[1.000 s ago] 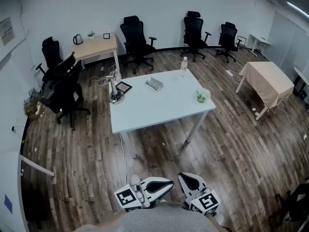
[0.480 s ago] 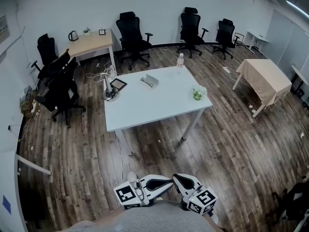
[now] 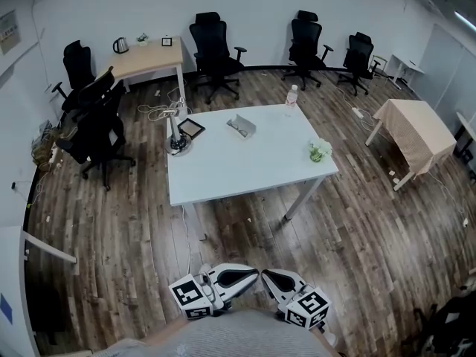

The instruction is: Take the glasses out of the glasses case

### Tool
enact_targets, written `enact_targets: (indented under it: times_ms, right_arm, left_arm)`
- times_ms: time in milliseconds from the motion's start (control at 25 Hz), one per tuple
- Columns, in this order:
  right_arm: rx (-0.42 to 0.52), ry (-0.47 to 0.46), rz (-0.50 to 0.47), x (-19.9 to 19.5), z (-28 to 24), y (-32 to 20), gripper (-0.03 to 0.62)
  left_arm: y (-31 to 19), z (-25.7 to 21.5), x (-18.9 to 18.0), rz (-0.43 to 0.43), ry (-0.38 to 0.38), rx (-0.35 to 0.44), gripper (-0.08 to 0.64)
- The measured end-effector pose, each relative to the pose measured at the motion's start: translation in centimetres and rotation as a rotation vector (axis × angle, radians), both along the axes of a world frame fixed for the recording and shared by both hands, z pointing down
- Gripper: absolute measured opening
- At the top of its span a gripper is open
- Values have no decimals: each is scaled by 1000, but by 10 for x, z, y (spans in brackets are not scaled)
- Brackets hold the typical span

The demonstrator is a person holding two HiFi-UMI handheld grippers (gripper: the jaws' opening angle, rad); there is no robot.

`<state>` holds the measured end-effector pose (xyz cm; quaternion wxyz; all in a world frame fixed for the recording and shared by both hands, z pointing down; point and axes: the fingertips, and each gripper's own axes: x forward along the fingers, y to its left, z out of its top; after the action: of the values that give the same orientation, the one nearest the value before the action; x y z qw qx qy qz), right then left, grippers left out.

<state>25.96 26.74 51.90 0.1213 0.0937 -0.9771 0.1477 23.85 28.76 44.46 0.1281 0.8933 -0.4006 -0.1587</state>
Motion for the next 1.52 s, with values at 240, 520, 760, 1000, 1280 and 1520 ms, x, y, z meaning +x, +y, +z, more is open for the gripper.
enact_targets:
  times_ms: [240, 520, 760, 1000, 1280, 1520]
  right_arm:
    - [84, 46, -86, -74, -15, -24, 17]
    - [87, 53, -127, -166, -28, -52, 17]
    - [127, 63, -132, -241, -35, -72, 17]
    - [176, 66, -88, -286, -41, -97, 17]
    - [188, 79, -41, -309, -36, -141, 17]
    - [206, 50, -40, -323, -39, -195, 17]
  left_arm:
    - [-33, -11, -68, -52, 12, 27, 14]
    - [-61, -25, -163, -119, 7, 71, 12]
    - [-71, -21, -248, -170, -31, 71, 14]
    - [-79, -15, -310, -200, -25, 60, 14]
    - [-108, -8, -334, -174, -31, 47, 14]
    - [-152, 2, -335, -179, -69, 38, 14]
